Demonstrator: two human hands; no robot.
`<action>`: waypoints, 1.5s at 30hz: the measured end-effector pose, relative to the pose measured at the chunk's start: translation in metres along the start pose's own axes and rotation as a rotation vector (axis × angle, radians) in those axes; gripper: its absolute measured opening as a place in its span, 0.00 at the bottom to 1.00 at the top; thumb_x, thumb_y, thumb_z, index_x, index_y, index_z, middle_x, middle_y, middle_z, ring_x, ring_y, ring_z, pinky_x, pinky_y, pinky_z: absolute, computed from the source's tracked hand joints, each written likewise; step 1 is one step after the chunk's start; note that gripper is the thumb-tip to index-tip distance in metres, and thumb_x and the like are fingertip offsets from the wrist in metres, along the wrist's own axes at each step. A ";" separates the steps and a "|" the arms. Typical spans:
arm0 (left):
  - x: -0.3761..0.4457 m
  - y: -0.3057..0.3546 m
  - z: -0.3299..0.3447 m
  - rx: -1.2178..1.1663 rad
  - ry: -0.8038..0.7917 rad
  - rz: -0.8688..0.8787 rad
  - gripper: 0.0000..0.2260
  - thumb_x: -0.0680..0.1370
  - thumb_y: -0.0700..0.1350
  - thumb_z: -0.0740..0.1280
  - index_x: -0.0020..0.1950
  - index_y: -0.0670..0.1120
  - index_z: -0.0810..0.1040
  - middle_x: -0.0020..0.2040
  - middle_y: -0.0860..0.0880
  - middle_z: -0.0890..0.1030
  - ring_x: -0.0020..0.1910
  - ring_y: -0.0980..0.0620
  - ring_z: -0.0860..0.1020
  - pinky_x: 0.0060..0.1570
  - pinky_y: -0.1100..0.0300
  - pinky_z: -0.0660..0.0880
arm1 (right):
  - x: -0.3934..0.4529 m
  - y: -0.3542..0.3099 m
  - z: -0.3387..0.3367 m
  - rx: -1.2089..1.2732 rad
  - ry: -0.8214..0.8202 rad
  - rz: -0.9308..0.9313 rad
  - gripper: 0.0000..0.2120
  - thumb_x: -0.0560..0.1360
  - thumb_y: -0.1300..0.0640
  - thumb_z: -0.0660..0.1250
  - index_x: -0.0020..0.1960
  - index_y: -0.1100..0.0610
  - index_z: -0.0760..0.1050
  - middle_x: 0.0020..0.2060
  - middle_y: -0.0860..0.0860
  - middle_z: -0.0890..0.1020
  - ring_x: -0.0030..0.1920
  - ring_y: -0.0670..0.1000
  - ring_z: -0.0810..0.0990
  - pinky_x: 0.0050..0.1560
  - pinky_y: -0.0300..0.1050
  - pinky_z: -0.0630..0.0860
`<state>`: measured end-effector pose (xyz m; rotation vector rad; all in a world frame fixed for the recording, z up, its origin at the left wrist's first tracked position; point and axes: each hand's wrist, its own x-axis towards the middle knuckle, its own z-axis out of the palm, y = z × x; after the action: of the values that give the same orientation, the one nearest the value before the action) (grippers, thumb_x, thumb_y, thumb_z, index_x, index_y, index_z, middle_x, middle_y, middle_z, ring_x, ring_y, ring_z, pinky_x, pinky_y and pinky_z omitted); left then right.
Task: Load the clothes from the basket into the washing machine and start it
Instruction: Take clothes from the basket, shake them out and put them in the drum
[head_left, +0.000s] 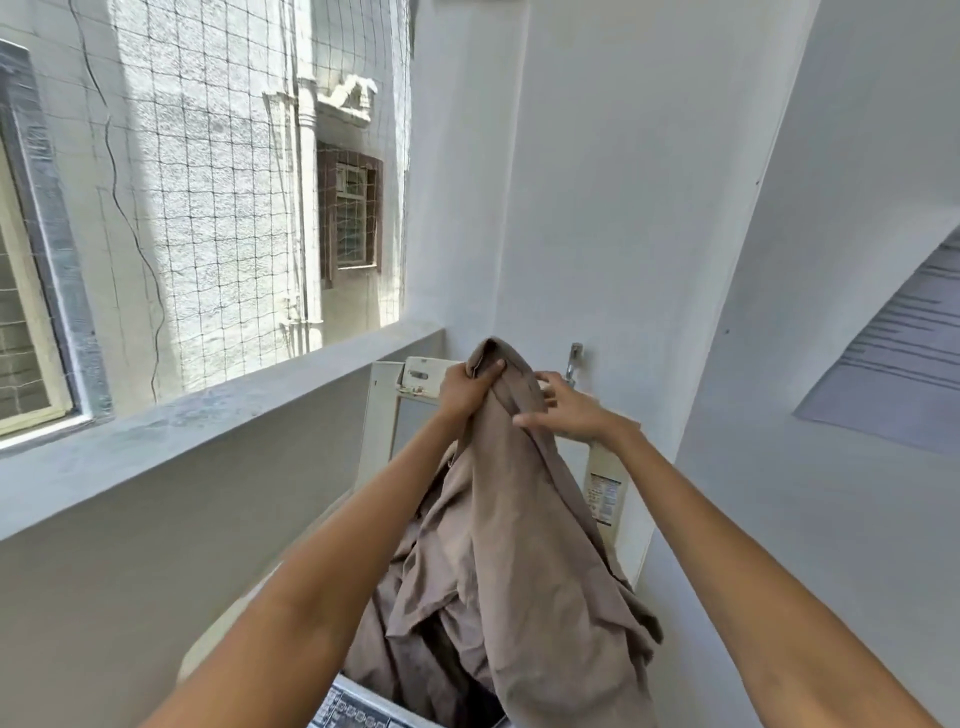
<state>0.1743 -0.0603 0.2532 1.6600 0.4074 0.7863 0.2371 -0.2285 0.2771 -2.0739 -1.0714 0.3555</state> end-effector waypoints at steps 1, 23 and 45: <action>-0.001 0.003 0.002 -0.031 0.021 -0.014 0.14 0.73 0.54 0.71 0.44 0.42 0.81 0.43 0.42 0.83 0.45 0.45 0.81 0.48 0.51 0.77 | -0.006 0.017 0.010 -0.015 -0.009 0.022 0.42 0.67 0.46 0.75 0.73 0.53 0.56 0.65 0.48 0.70 0.63 0.46 0.70 0.63 0.41 0.69; 0.008 0.010 -0.072 -0.129 0.054 0.130 0.32 0.77 0.59 0.63 0.75 0.49 0.55 0.73 0.50 0.64 0.71 0.52 0.66 0.72 0.51 0.63 | 0.063 -0.148 -0.059 0.529 0.535 -0.073 0.12 0.72 0.69 0.61 0.39 0.53 0.74 0.43 0.57 0.80 0.44 0.55 0.80 0.42 0.49 0.81; 0.013 0.001 -0.030 -0.429 0.231 0.071 0.22 0.69 0.43 0.76 0.60 0.41 0.76 0.52 0.48 0.82 0.51 0.51 0.80 0.53 0.59 0.76 | -0.005 0.074 0.050 -0.078 -0.196 0.227 0.44 0.66 0.42 0.75 0.72 0.54 0.57 0.67 0.48 0.68 0.65 0.50 0.72 0.59 0.39 0.71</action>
<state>0.1630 -0.0305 0.2599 1.1934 0.3134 1.0439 0.2493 -0.2342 0.1891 -2.2734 -0.9756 0.6513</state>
